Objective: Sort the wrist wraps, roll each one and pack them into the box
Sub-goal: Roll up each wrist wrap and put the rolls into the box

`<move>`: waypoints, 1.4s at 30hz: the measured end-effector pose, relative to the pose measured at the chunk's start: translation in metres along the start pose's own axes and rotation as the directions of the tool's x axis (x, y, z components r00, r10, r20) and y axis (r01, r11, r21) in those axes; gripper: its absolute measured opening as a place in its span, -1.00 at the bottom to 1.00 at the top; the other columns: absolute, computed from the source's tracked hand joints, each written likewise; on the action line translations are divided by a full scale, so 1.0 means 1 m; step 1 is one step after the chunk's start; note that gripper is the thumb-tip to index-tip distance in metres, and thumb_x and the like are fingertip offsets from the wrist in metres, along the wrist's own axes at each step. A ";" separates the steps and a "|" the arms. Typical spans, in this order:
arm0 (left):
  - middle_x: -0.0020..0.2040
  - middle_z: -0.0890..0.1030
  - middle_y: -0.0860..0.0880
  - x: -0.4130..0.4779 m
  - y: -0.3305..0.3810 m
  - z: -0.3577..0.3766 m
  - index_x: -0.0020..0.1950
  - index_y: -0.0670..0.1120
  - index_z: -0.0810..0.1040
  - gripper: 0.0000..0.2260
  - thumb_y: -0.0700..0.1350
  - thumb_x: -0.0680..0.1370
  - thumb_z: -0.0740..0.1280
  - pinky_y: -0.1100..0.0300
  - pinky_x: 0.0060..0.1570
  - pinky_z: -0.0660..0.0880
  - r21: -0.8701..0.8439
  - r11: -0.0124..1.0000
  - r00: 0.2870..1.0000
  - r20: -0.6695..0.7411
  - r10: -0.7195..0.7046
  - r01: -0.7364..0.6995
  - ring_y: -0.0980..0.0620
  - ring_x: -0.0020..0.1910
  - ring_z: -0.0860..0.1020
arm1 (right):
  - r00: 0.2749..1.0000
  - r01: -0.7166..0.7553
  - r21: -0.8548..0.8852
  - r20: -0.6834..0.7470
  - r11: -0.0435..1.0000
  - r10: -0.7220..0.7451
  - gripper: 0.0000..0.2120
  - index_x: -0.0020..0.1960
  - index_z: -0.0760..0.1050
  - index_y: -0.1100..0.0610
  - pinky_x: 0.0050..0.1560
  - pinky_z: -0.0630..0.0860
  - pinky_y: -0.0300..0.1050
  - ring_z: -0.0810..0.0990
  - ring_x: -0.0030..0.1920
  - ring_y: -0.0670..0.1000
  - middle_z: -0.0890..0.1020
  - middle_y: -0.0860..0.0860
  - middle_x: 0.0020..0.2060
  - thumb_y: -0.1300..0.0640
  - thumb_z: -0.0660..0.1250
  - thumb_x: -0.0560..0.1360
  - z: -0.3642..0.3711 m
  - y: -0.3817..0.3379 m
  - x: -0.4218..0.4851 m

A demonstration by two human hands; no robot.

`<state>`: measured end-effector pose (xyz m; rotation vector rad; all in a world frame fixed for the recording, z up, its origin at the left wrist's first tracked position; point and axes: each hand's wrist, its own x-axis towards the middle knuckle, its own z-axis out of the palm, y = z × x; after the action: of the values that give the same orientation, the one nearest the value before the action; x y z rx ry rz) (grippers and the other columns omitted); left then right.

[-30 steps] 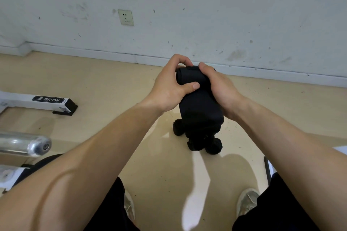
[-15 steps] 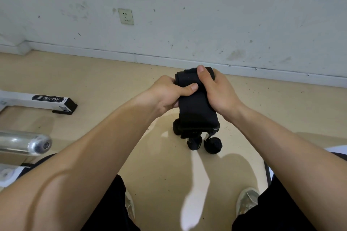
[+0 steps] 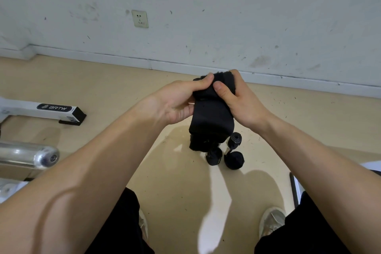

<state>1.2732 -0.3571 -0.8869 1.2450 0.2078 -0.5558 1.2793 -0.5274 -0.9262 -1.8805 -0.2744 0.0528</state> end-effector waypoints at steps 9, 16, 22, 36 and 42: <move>-0.02 0.74 -0.03 0.004 0.001 -0.006 0.24 -0.17 0.65 -0.78 -0.19 0.61 0.43 0.22 -0.10 0.66 0.159 0.985 0.998 0.003 0.068 -0.067 0.07 -0.03 0.73 | 0.958 -0.265 0.210 0.170 0.941 0.232 -0.62 0.19 0.41 0.00 0.00 0.65 0.00 0.68 0.03 0.03 0.64 -0.01 0.07 -0.29 0.17 0.62 -0.007 -0.008 -0.002; 0.23 0.69 -0.15 0.009 -0.001 -0.012 0.39 -0.17 0.55 -0.57 -0.33 0.53 0.48 0.12 0.02 0.68 0.164 0.978 0.991 0.002 0.131 -0.129 -0.06 0.15 0.71 | 0.958 -0.283 0.350 0.146 0.893 0.247 -0.65 0.30 0.42 0.10 0.07 0.64 0.02 0.68 0.10 0.04 0.63 0.05 0.17 -0.10 0.28 0.64 0.002 -0.007 0.003; -0.08 0.74 -0.09 0.009 -0.004 -0.012 0.05 -0.22 0.67 -0.91 -0.27 0.55 0.47 0.28 -0.17 0.65 0.218 0.974 0.997 -0.033 0.072 -0.063 0.05 -0.16 0.74 | 0.959 -0.279 0.415 0.172 0.866 0.227 -0.75 0.31 0.37 0.13 0.02 0.62 -0.08 0.65 0.00 0.00 0.60 0.06 0.08 0.07 0.26 0.67 0.000 -0.008 0.005; -0.19 0.72 -0.04 -0.001 0.004 -0.004 0.12 -0.16 0.66 -0.75 0.02 0.64 0.39 0.16 -0.22 0.66 0.056 0.998 0.999 -0.023 0.026 -0.025 0.01 -0.20 0.73 | 0.985 -0.096 0.221 0.159 0.970 0.062 -0.81 0.26 0.30 0.07 -0.16 0.52 -0.27 0.55 -0.15 -0.11 0.51 0.01 -0.05 0.18 0.23 0.69 -0.006 -0.007 0.001; -0.19 0.73 -0.06 0.002 0.006 -0.005 0.05 -0.17 0.68 -0.88 -0.12 0.59 0.46 0.17 -0.18 0.69 0.040 0.996 0.986 -0.140 0.086 -0.081 0.03 -0.23 0.72 | 0.983 -0.181 0.354 0.022 0.918 0.185 -0.68 0.34 0.30 -0.03 -0.05 0.60 -0.05 0.65 -0.15 -0.05 0.62 0.03 -0.04 0.06 0.32 0.65 0.002 -0.012 0.000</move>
<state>1.2790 -0.3519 -0.8845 1.3214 0.2647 -0.4006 1.2765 -0.5219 -0.9154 -1.5393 -0.0718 0.2058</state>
